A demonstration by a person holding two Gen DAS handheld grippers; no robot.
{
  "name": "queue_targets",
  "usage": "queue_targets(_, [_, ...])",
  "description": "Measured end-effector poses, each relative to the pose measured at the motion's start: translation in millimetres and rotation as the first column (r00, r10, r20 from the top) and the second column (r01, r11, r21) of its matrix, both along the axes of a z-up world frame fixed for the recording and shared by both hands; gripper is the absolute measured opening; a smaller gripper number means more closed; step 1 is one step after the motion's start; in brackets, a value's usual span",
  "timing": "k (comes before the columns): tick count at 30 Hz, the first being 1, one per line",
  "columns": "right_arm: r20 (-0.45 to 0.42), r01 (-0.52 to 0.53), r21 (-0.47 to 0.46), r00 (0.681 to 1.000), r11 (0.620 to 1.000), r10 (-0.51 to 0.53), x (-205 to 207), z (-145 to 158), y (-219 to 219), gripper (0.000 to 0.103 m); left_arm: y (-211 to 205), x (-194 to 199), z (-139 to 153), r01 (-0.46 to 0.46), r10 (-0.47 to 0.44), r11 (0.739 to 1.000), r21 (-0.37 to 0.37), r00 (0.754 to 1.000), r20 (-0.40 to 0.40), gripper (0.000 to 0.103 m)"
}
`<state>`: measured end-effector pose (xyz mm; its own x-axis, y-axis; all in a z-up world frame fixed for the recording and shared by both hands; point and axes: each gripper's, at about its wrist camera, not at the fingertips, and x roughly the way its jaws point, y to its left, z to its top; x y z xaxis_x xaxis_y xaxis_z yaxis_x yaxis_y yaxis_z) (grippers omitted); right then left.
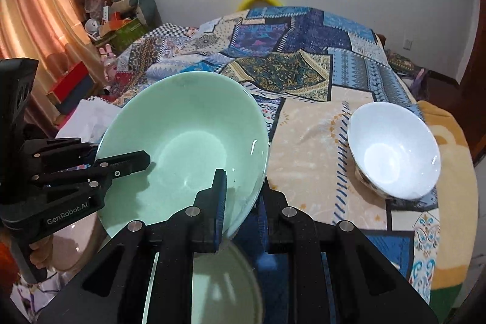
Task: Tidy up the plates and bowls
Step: 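Lift the light green bowl with the left tool into the pink bowl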
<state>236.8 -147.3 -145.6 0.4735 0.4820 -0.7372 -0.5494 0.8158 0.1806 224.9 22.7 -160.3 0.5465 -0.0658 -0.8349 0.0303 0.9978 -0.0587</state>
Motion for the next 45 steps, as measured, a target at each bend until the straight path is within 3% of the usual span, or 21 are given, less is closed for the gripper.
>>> queue_targets(17, [0.067, -0.041, 0.038, 0.997, 0.998, 0.039, -62, 17, 27, 0.017, 21, -93, 38, -0.037, 0.039, 0.999, -0.027, 0.997, 0.067, 0.017])
queue_targets(31, [0.047, -0.104, 0.054, 0.994, 0.993, 0.102, -96, 3, 67, 0.017, 62, -153, 28, -0.131, 0.134, 0.989, -0.066, 0.989, 0.055, 0.017])
queue_targets(45, [0.012, -0.138, 0.092, 0.99, 0.986, 0.138, -113, -15, 101, 0.017, 97, -184, 15, -0.21, 0.213, 0.975, -0.072, 0.976, 0.033, 0.017])
